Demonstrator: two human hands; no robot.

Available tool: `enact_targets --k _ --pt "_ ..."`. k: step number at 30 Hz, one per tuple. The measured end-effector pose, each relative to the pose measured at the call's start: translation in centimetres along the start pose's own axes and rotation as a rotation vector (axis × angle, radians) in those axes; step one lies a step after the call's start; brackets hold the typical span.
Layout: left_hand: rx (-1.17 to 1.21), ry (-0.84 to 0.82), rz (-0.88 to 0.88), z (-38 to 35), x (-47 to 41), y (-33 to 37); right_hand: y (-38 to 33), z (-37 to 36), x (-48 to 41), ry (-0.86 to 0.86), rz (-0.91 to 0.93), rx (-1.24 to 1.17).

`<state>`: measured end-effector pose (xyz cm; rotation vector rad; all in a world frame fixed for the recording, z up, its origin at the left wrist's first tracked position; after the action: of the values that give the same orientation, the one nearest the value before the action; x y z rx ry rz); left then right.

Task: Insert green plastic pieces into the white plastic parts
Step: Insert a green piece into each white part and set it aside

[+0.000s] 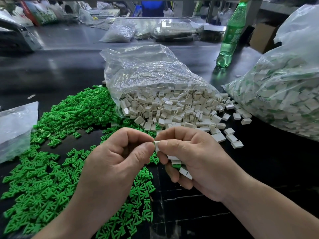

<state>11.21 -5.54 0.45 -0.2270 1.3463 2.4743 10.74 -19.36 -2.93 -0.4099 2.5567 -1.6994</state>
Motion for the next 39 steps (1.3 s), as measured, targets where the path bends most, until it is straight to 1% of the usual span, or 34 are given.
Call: enact_targets --k 2,5,9,13,18,24,30,39 --pt "0.075 -0.025 -0.001 -0.2 -0.1 -0.1 0.1 -0.1 0.0 -0.003 -0.017 -0.009" --pt "0.217 -0.079 0.045 -0.8 -0.2 -0.8 0.4 -0.5 0.2 -0.030 -0.075 -0.067" --pt "0.482 -0.196 0.131 -2.3 -0.1 -1.4 0.7 -0.8 0.4 -0.050 -0.123 -0.120" --pt "0.679 -0.318 0.183 -3.6 0.0 -0.9 0.6 -1.1 0.4 -0.088 -0.132 -0.157" --pt "0.855 -0.442 0.297 -4.9 0.5 -0.9 0.9 -1.2 0.6 -0.109 -0.168 -0.125" --pt "1.022 -0.566 0.367 -5.6 1.2 -0.3 1.4 -1.4 0.8 -0.132 -0.226 -0.129" --pt "1.046 -0.575 0.426 -6.0 1.3 -0.7 1.4 -1.7 0.8 -0.128 -0.219 -0.112" --pt "0.957 -0.416 0.354 -5.9 0.7 -1.8 1.2 -1.9 0.5 -0.097 -0.173 -0.133"
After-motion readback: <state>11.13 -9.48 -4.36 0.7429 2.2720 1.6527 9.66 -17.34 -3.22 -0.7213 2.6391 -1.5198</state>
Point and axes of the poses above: each hand's wrist, its own x-axis away from the middle knuckle, its own z-axis out of the back of the hand, y = z × x, the point moved 10 cm from there along -x, towards the middle knuckle, and after that the axes turned 15 degrees about -x, right-handed, at the moved point
